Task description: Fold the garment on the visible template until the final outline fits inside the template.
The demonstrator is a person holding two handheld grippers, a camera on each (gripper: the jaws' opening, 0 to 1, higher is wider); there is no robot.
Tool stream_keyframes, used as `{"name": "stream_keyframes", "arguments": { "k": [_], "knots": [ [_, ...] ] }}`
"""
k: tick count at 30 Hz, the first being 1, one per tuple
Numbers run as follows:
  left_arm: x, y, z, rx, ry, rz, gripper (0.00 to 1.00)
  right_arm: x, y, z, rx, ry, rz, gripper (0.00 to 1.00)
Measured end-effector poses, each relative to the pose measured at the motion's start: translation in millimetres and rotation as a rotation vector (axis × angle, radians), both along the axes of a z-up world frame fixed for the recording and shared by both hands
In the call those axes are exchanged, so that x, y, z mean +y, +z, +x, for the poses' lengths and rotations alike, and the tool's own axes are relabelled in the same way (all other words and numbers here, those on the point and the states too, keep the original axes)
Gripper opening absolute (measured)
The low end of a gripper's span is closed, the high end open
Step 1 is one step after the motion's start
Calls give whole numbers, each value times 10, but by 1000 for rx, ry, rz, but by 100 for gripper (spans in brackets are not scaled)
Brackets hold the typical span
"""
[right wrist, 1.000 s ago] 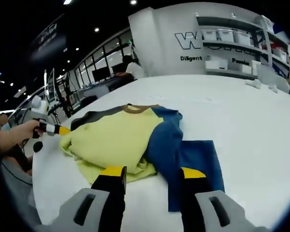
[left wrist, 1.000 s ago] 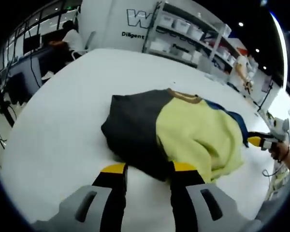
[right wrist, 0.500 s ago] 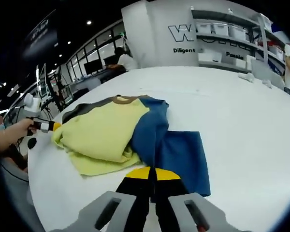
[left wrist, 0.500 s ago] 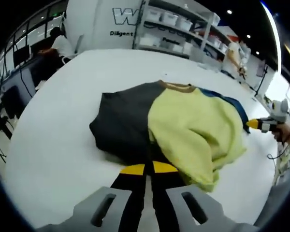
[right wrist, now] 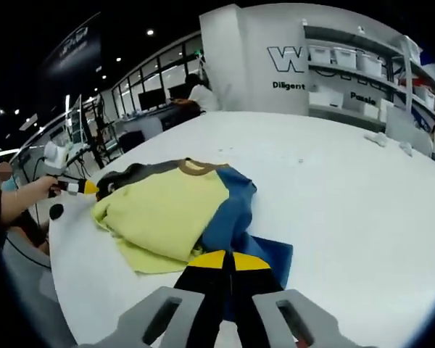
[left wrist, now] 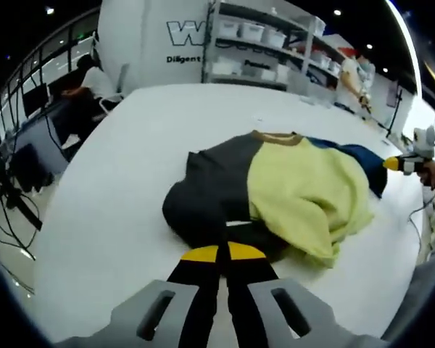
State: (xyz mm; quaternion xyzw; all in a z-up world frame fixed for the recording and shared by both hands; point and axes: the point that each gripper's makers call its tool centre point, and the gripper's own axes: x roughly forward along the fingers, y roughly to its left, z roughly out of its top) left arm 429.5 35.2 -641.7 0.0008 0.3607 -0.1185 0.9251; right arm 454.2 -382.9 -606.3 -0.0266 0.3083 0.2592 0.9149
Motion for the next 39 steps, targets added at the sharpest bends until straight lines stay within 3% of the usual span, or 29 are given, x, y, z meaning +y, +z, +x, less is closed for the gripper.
{"name": "stream_keyframes", "arguments": {
  "k": [7,16,27,34,36,38,39],
  "knots": [
    [275,-20,17,21,5,65,2,-103,67,38,15,-40,-15,0],
    [490,-61,138,34,52,81,2,-284,86,188,23,-79,-78,0],
    [728,-187,248,81,102,130,2,-689,-38,401,92,-149,-203,0],
    [836,-206,384,84,117,153,2,-858,-167,585,118,-211,-210,0],
    [876,-216,425,85,123,170,2,-943,-211,605,148,-271,-207,0],
    [922,-231,452,86,130,193,2,-990,-223,646,139,-274,-226,0],
    [960,-218,472,78,112,240,2,-1015,-237,658,140,-279,-237,0]
  ]
}}
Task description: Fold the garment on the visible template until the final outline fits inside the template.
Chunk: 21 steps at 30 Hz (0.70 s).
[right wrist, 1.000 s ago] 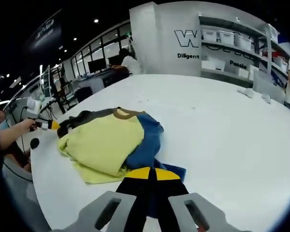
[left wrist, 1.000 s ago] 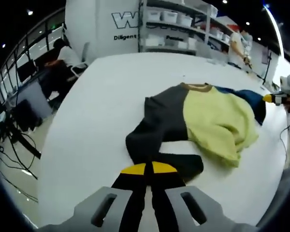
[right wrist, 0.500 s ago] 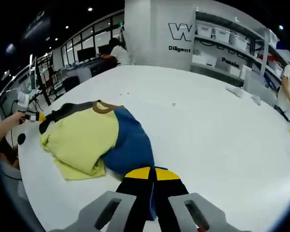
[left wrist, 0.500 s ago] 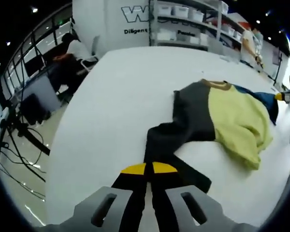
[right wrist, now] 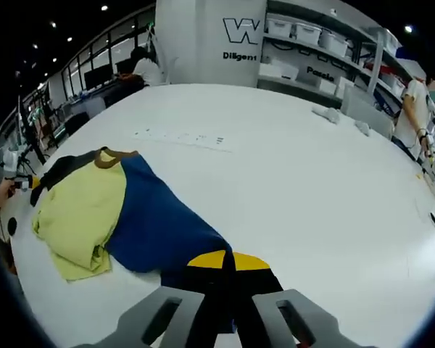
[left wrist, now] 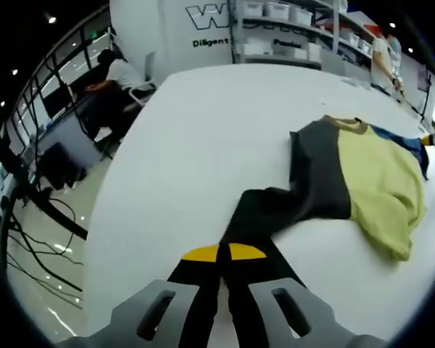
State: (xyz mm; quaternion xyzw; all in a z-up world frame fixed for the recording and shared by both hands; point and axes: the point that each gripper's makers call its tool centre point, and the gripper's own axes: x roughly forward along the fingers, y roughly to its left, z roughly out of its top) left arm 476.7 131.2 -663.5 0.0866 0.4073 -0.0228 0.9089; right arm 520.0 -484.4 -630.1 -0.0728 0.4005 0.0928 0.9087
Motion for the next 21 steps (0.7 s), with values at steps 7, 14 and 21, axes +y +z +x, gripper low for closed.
{"name": "stream_keyframes", "arguments": {
  "k": [7,14,21],
  "knots": [
    [159,65,114,-21,-25,117,3,-34,-70,60,7,38,-84,0],
    [325,-6,154,8,82,50,3,-90,-140,102,25,47,-117,0],
    [431,-28,179,17,174,-11,3,-171,-183,136,32,24,-128,0]
  ]
}}
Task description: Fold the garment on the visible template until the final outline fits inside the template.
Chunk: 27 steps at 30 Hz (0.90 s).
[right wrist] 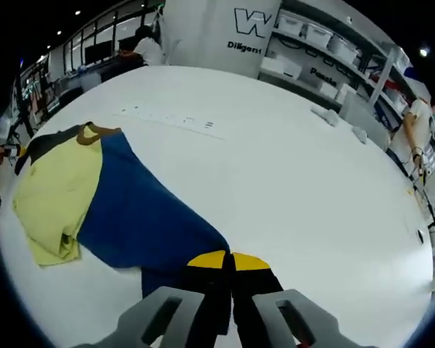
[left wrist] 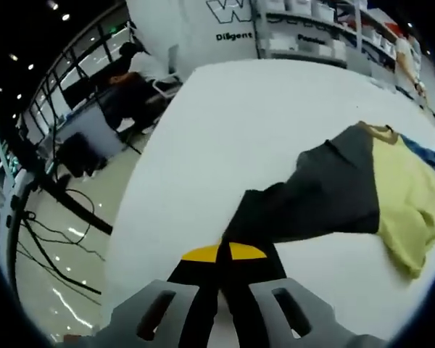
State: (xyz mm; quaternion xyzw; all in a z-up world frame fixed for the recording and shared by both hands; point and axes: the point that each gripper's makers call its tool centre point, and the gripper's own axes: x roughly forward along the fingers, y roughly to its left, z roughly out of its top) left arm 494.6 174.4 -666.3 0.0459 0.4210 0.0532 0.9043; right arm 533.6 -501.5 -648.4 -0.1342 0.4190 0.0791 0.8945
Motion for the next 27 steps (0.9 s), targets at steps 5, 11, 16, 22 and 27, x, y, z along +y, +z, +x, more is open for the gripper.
{"name": "stream_keyframes", "arguments": {
  "k": [5,11,16,22,27],
  "knots": [
    [-20,13,-18,-3,-5,8,5,14,9,54,-44,23,-25,0],
    [-22,141,-8,-50,8,-17,43,194,147,101,-125,49,25,25],
    [-108,218,-39,-61,-20,-29,58,393,259,81,-153,87,104,44],
    [-355,343,-115,-101,-56,-88,73,709,345,-14,-174,117,251,73],
    [-647,437,-185,-131,-113,-150,87,953,364,-173,-158,171,307,86]
  ]
}}
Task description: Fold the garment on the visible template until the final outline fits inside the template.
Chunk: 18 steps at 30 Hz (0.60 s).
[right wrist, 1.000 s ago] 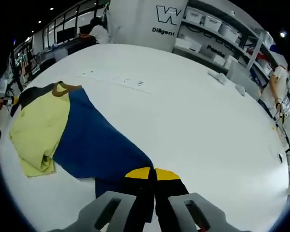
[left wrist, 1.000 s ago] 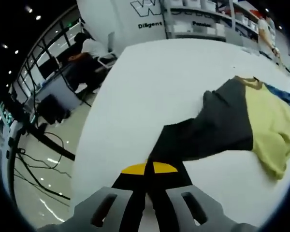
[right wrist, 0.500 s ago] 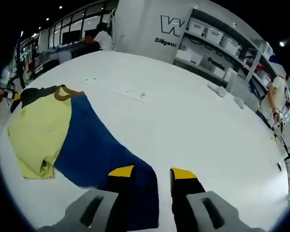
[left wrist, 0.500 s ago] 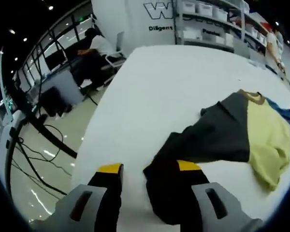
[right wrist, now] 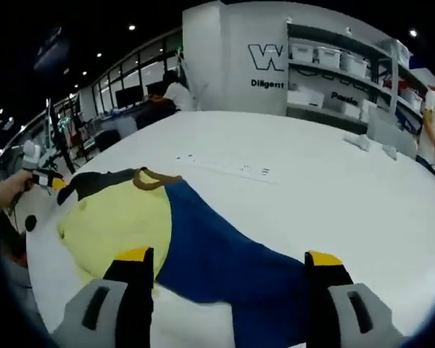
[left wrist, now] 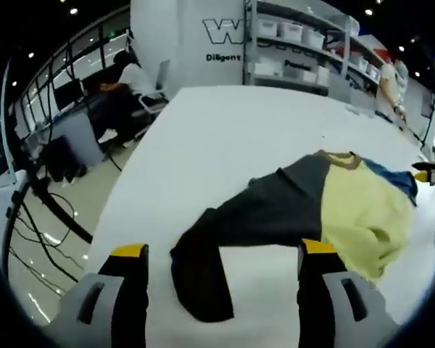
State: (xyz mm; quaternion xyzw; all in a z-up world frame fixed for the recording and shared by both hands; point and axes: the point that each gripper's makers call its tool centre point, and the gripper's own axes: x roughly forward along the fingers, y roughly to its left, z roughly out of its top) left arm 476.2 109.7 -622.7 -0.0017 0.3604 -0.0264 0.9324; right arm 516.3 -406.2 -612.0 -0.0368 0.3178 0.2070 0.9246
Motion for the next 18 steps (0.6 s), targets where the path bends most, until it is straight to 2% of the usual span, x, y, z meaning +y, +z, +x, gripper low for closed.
{"name": "stream_keyframes", "arguments": {
  "k": [3,4,7,15,18],
  "knots": [
    [-193,73,-51,-18,-28,-47,94,143,27,-103,-4,42,19,92],
    [-225,86,-59,-23,-32,-50,97,182,37,-125,-8,48,32,98],
    [-373,112,-111,-25,-67,-61,99,317,41,-250,0,80,67,99],
    [-864,161,-401,-24,-136,-130,99,532,-26,-488,11,144,71,99],
    [-967,176,-488,-33,-145,-142,99,594,-57,-573,23,150,96,99]
  ]
}}
